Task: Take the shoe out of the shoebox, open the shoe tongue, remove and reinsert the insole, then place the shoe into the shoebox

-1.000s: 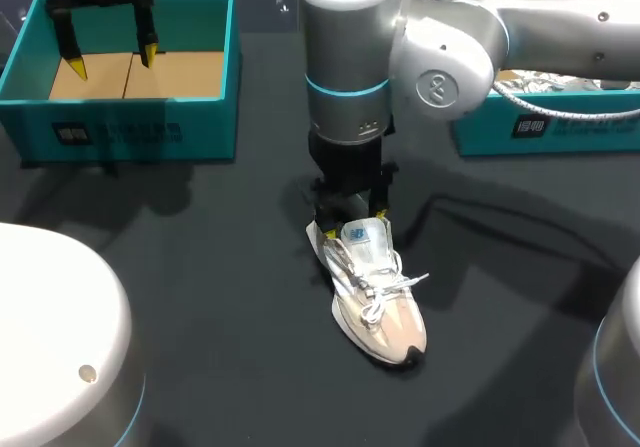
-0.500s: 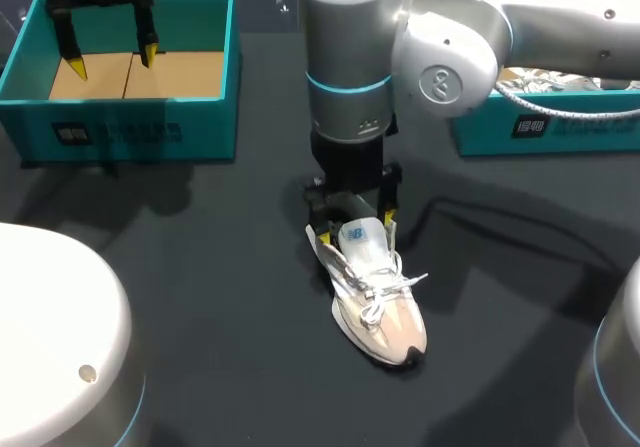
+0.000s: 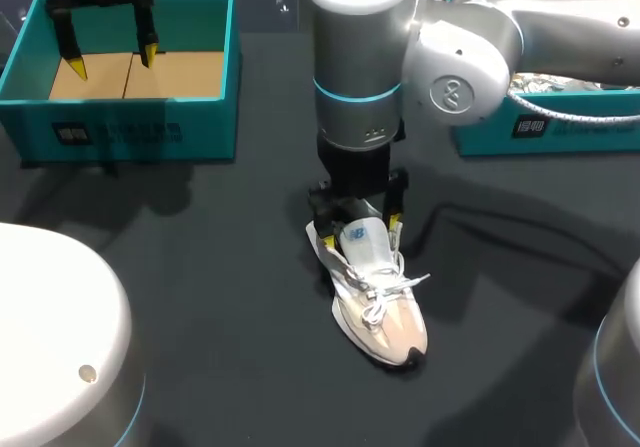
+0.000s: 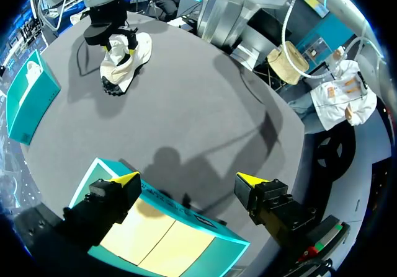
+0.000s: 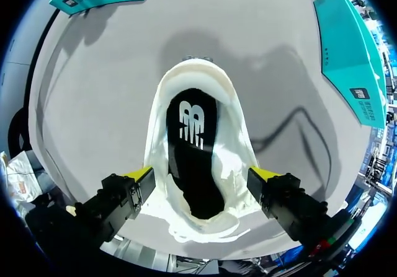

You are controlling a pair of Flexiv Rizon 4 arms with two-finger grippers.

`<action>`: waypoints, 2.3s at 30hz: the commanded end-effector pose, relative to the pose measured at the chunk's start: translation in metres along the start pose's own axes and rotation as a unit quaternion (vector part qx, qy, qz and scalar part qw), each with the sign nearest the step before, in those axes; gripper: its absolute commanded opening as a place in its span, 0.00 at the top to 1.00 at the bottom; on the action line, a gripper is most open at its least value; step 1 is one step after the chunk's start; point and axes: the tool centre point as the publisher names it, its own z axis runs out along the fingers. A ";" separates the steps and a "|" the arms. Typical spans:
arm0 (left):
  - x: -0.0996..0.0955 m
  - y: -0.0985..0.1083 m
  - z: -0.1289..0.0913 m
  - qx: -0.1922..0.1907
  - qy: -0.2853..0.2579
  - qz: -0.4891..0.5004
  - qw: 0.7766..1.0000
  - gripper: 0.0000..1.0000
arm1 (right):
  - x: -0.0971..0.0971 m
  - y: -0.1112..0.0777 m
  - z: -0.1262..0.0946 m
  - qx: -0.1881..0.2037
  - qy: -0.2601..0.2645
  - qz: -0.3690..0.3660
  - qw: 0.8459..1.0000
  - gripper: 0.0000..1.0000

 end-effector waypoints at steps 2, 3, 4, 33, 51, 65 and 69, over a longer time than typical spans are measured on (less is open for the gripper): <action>0.001 0.000 0.000 -0.001 0.000 0.000 1.000 0.00 | 0.002 -0.009 -0.003 -0.004 -0.007 0.006 1.000 0.00; 0.001 0.000 0.000 -0.001 0.000 0.000 1.000 0.00 | 0.002 -0.010 -0.003 -0.004 -0.008 0.007 1.000 0.00; 0.001 0.000 0.000 -0.001 0.000 0.000 1.000 0.00 | 0.003 -0.012 -0.003 -0.005 -0.009 0.010 1.000 0.00; 0.001 0.000 0.000 -0.001 0.000 0.000 1.000 0.00 | 0.014 -0.059 -0.020 -0.003 -0.015 0.068 0.998 0.07; 0.001 0.000 0.000 -0.001 0.000 0.000 1.000 0.00 | 0.005 -0.146 -0.031 -0.008 -0.029 0.053 0.998 0.52; 0.001 0.000 0.000 -0.001 0.000 0.000 1.000 0.00 | -0.006 -0.137 -0.038 -0.041 -0.039 -0.015 0.998 0.71; 0.001 0.000 0.000 -0.001 0.000 0.000 1.000 0.00 | -0.007 -0.128 -0.038 -0.058 -0.041 -0.042 0.997 0.70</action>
